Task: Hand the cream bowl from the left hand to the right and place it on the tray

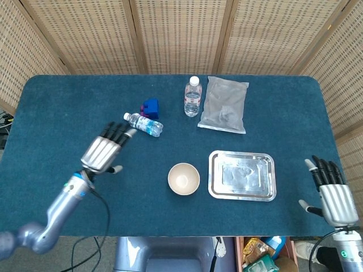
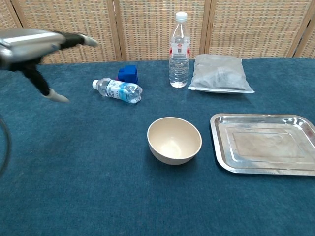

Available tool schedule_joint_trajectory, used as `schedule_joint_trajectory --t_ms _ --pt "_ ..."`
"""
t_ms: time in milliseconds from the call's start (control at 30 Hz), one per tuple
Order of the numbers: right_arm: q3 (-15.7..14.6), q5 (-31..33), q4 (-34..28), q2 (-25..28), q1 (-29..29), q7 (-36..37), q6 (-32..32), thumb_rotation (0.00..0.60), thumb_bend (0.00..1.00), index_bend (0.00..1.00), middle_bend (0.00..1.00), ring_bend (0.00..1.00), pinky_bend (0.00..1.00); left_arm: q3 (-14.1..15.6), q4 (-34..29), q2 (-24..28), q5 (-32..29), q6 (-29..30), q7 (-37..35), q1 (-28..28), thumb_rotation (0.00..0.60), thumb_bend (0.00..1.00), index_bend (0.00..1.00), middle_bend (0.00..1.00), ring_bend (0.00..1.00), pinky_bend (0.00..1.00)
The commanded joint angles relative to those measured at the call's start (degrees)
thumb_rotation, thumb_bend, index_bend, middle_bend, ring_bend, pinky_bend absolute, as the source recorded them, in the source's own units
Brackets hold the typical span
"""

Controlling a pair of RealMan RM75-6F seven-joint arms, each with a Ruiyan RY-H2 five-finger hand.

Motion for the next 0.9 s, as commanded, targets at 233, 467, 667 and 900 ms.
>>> schedule_joint_trajectory --t_ms 233,467,667,900 --pt "-2.98 -16.75 1.97 -0.71 14.80 4.47 -11.16 0.600 0.00 0.01 0.00 0.00 0.00 3.68 -1.40 8.22 -0.63 17.40 -12.65 17.69 0.600 0.00 0.00 0.00 0.00 0.00" --pt "-3.46 -19.47 0.50 -4.61 24.65 6.03 -22.82 0.600 0.00 0.13 0.00 0.00 0.00 4.50 -1.33 9.72 1.35 19.88 -15.02 21.00 0.600 0.00 0.00 0.00 0.00 0.00" --pt "-1.76 -18.74 2.29 -11.50 30.83 3.20 -29.55 0.600 0.02 0.19 0.00 0.00 0.00 4.16 -0.58 9.88 1.89 18.92 -15.91 21.43 0.600 0.00 0.00 0.00 0.00 0.00" --pt "2.03 -12.88 6.45 -19.84 35.53 -2.62 -34.92 0.600 0.15 0.23 0.00 0.00 0.00 3.11 0.22 9.62 0.91 17.21 -16.01 21.32 0.600 0.00 0.00 0.00 0.00 0.00"
